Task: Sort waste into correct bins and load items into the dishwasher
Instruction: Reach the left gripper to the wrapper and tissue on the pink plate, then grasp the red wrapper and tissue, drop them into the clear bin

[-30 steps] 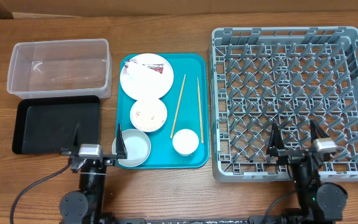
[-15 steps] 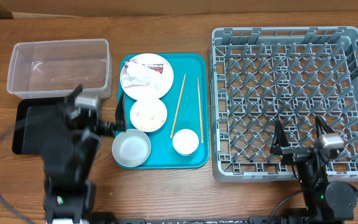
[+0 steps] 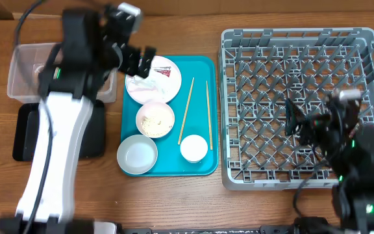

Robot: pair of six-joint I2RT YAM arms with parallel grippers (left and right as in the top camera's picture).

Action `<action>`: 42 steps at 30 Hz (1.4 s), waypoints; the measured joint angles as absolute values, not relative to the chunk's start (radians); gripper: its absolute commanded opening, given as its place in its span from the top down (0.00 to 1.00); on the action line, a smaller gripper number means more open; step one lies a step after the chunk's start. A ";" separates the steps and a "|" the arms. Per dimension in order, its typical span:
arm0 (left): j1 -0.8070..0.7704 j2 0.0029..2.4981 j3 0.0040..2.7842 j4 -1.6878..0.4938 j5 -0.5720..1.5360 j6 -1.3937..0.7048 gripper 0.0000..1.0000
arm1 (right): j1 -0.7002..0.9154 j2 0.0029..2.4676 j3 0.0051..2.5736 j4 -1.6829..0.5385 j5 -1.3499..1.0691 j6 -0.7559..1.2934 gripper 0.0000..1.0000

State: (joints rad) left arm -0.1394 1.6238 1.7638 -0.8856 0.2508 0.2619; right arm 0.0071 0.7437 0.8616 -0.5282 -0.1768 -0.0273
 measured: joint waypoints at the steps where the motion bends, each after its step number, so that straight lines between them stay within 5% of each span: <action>1: -0.152 1.684 1.838 -0.953 0.251 0.288 0.00 | 0.007 0.786 0.900 -0.561 -0.186 -0.027 0.00; 6: -0.189 1.913 2.072 -1.189 0.237 0.455 0.00 | 0.007 0.934 1.008 -0.637 -0.222 -0.025 0.00; 35: -0.162 2.378 2.103 -1.089 0.093 0.891 0.01 | 0.007 1.072 1.013 -0.700 -0.363 -0.019 0.00; 38: -0.159 2.391 2.103 -1.101 0.113 0.891 0.19 | 0.007 1.072 1.013 -0.700 -0.363 -0.018 0.00; 39: -0.159 2.395 2.103 -1.110 0.126 0.891 0.32 | 0.007 1.072 1.013 -0.700 -0.363 -0.019 0.00; 41: -0.159 2.402 2.103 -1.127 0.150 0.889 0.74 | 0.007 1.072 1.013 -0.700 -0.362 -0.019 0.00; 42: -0.159 2.405 2.103 -1.134 0.158 0.890 0.84 | 0.007 1.072 1.013 -0.700 -0.363 -0.019 0.00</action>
